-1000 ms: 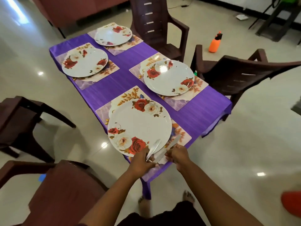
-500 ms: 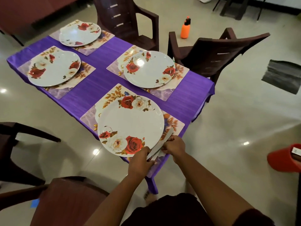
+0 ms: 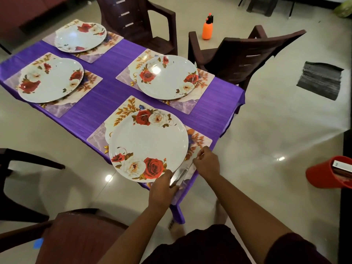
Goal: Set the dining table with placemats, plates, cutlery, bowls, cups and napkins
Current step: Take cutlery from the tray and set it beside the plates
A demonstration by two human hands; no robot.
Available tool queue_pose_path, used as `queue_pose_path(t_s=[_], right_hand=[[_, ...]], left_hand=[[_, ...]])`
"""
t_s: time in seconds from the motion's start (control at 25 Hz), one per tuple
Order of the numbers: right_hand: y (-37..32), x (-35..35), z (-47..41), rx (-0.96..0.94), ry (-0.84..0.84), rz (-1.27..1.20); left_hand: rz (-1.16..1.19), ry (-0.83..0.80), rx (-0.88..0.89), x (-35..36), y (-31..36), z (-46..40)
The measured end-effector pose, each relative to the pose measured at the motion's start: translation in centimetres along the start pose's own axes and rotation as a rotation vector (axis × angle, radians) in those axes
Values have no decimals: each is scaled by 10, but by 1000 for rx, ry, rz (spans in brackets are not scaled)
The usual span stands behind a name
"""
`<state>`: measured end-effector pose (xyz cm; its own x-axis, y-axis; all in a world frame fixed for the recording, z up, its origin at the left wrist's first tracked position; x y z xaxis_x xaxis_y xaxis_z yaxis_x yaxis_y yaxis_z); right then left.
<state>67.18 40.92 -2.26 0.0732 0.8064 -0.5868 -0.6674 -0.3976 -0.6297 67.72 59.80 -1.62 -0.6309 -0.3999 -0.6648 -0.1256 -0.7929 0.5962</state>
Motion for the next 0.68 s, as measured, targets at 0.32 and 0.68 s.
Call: queue_pose_path(t_s=[0.32, 0.68], right_hand=[[19, -1, -1, -363, -60, 558], [4, -18, 12, -318, 102, -147]], left_hand=[[-264, -10, 244, 3, 3, 13], [777, 225, -27, -33, 50, -11]])
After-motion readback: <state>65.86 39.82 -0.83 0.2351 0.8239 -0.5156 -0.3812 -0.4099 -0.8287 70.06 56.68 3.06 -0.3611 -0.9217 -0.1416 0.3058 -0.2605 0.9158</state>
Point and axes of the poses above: each hand's wrist, its own z-axis away from the middle knuckle, its own x-axis out of the palm, y = z × x, the point moved 4 cm from there along -z, towards the middle knuckle, and after that the axes turned 12 degrees about -y, right-handed, at the moved point
